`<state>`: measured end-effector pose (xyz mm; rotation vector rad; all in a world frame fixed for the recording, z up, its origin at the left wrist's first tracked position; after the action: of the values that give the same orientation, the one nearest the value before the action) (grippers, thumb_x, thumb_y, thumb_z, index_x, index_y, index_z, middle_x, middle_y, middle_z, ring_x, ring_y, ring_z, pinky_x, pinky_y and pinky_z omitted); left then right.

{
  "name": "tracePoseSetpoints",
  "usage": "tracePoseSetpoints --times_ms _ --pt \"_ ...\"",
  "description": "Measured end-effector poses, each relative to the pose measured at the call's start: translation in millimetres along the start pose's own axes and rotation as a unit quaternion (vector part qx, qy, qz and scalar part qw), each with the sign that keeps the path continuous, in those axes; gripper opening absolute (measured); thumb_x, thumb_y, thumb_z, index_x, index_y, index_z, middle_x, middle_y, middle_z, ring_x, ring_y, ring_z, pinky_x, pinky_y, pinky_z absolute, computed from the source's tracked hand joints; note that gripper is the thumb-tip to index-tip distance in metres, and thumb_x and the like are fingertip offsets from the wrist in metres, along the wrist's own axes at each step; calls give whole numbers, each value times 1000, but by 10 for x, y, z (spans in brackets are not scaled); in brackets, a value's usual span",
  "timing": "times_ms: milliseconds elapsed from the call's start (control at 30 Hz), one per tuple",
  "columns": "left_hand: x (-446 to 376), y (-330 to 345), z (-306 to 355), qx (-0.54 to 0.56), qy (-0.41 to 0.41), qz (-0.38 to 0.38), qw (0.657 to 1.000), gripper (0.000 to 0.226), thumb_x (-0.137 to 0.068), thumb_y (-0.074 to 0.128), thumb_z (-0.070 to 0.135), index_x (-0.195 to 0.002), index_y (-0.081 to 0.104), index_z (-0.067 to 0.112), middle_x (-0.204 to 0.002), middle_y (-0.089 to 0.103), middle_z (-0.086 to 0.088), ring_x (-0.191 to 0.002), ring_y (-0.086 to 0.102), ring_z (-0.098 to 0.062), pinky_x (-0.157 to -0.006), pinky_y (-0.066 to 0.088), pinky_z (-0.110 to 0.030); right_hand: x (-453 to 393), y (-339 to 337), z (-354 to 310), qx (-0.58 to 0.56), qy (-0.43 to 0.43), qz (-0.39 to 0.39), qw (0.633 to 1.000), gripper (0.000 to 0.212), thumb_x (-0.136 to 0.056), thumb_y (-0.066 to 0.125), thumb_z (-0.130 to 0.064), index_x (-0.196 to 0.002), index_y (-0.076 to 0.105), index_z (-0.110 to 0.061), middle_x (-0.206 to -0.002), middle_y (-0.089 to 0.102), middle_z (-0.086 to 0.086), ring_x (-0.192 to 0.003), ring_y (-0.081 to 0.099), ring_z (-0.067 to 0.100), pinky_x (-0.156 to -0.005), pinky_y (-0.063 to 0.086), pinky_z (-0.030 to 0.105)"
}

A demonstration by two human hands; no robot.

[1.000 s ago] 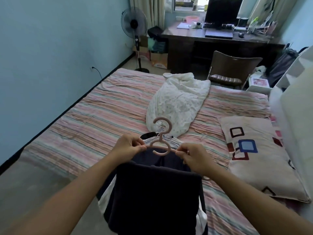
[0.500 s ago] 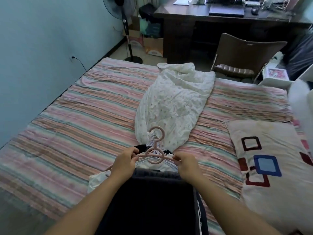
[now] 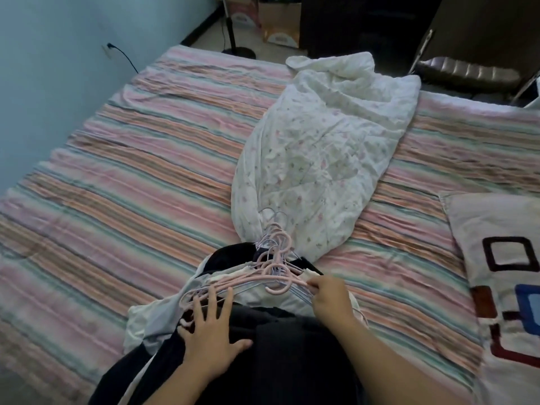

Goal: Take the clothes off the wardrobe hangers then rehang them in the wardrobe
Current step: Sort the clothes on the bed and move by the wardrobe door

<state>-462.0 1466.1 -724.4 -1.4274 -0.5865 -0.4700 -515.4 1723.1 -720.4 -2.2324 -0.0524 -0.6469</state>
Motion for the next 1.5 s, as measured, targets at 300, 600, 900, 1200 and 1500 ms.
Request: tracePoseSetpoints --times_ms 300,600,900,1200,1500 --pt "-425 420 -50 -15 -5 -9 1000 105 -83 54 70 -150 -21 42 -154 -40 -3 -143 -29 -41 -104 20 -75 -230 356 125 13 -10 35 999 19 -86 61 -7 -92 78 -14 -92 72 8 -87 64 27 -76 47 33" --pt "-319 -43 23 85 -14 -90 992 96 -81 64 42 -154 2 42 -162 -23 -6 -147 -20 -39 -110 5 -74 137 218 -160 141 -14 62 988 40 -96 50 -15 -136 54 -20 -135 53 8 -116 50 32 -97 40 40" --pt "712 -1301 -209 153 78 72 982 96 -73 67 57 -154 20 38 -161 21 -2 -145 26 -24 -113 33 -45 1138 -389 -1379 42 -172 92 980 37 -91 66 -20 -127 61 -13 -127 60 1 -118 55 23 -103 44 38" --pt "2942 -2293 -950 95 57 108 988 81 -67 67 65 -139 41 39 -138 53 8 -123 53 -18 -95 49 -41 2938 -849 -2628 43 -260 -23 964 44 -90 65 -36 -131 61 -22 -131 61 -5 -123 53 12 -94 36 21" --pt "5326 -2327 -2128 168 9 231 958 96 -69 71 67 -150 26 42 -155 36 14 -138 40 -13 -107 40 -38 5245 -858 -3577 141 -433 -40 889 58 -91 65 -43 -144 47 -29 -146 45 -12 -131 45 12 -102 36 29"
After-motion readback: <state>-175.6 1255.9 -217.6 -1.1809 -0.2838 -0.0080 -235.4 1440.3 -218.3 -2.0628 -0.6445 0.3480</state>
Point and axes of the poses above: each hand's wrist, its own x-axis away from the middle knuckle, its own y-axis out of the palm, z = x × y, the point moved 6 cm from there along -x, towards the middle knuckle
